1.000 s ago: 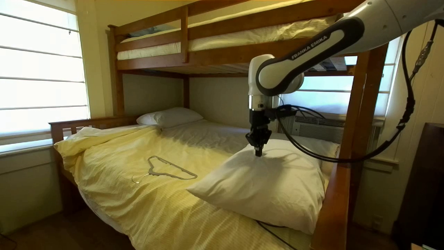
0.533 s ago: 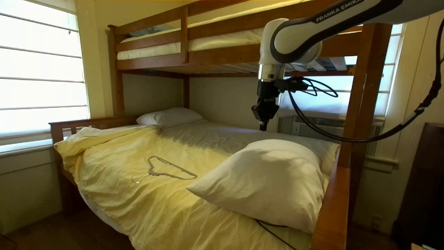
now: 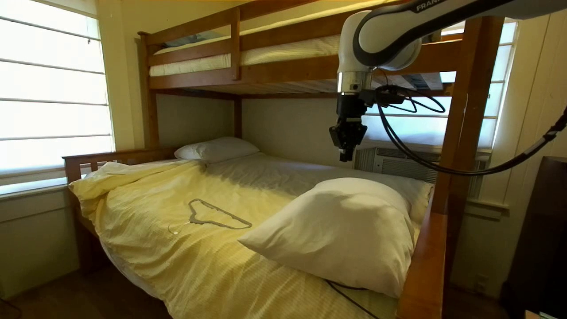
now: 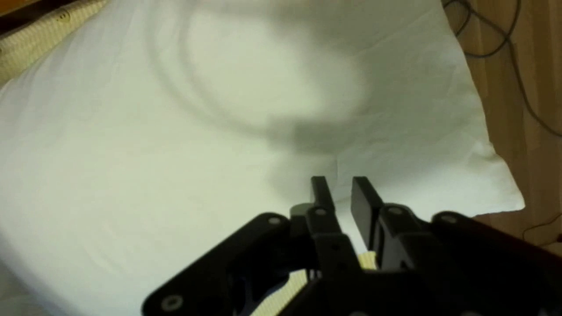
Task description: Flip the pillow over
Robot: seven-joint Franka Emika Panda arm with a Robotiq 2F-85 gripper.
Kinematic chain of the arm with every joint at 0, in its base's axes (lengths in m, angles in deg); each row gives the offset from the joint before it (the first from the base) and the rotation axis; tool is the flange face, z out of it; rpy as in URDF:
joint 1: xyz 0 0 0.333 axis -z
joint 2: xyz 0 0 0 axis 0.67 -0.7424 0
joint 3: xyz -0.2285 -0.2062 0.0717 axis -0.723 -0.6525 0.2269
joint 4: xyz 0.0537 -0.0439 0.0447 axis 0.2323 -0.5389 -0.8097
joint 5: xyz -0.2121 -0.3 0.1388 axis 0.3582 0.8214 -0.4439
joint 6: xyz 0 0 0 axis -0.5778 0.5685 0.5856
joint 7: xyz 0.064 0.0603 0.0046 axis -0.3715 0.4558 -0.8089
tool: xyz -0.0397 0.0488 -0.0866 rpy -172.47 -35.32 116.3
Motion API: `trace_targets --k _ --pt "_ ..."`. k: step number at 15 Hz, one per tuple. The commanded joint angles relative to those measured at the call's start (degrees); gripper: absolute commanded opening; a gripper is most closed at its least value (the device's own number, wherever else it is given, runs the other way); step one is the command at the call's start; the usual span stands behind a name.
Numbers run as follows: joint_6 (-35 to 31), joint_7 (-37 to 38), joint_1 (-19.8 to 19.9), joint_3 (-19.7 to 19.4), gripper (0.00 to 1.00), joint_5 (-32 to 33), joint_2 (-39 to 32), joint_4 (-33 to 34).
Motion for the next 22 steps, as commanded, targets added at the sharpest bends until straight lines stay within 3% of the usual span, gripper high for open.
trace_targets --k 1,8,12,18,19,22 --pt "2.9 2.5 -1.0 2.3 0.53 4.4 -5.7 2.5" --pt "4.2 3.0 -5.4 4.6 1.00 16.5 -18.4 6.9" --pt "2.5 -0.2 -7.3 4.0 1.00 18.1 -23.0 8.2" --pt "-0.9 -3.5 -6.5 2.9 1.00 15.3 -26.2 7.1" --pt "-1.2 -4.0 -6.4 2.8 0.81 14.9 -26.6 7.0" --pt "-2.0 -5.2 -6.2 2.7 0.60 13.7 -27.0 6.8"
